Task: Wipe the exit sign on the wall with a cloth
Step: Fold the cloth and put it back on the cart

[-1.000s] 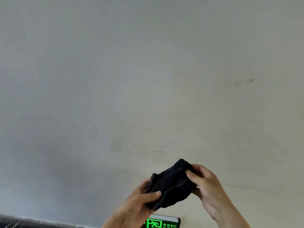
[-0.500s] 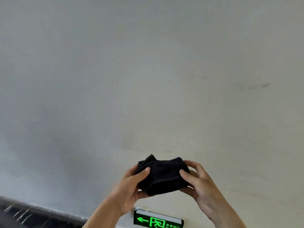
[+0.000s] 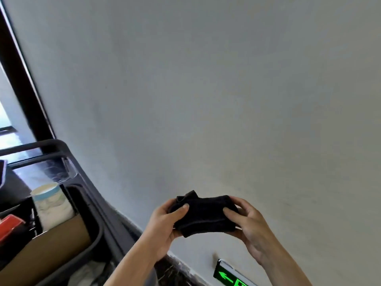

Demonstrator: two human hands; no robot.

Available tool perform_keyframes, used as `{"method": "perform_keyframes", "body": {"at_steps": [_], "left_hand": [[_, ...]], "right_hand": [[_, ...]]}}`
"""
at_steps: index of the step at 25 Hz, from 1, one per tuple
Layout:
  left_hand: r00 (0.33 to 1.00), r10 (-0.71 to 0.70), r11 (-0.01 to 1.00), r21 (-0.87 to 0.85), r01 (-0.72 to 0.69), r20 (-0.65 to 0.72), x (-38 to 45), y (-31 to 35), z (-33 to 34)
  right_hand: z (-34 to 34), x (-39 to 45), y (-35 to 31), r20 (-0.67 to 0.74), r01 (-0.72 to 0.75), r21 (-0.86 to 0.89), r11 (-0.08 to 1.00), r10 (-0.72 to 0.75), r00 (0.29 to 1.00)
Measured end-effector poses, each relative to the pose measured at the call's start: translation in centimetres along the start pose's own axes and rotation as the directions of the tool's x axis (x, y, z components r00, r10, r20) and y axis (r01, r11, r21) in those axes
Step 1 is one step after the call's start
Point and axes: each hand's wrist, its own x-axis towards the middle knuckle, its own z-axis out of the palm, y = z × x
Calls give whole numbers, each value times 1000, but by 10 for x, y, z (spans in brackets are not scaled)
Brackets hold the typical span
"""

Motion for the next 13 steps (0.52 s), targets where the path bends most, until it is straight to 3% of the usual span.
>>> {"method": "perform_keyframes", "body": {"at_steps": [3, 7, 13], "left_hand": [[975, 61, 998, 26, -57, -213, -13, 9, -47], [893, 97, 993, -13, -114, -440, -34, 17, -110], [793, -89, 956, -276, -103, -603, -40, 5, -184]], "right_hand": [[51, 23, 14, 96, -20, -47, 999, 24, 995], [126, 52, 40, 214, -34, -111, 993, 57, 975], [208, 94, 89, 282, -91, -194, 977, 144, 948]]}}
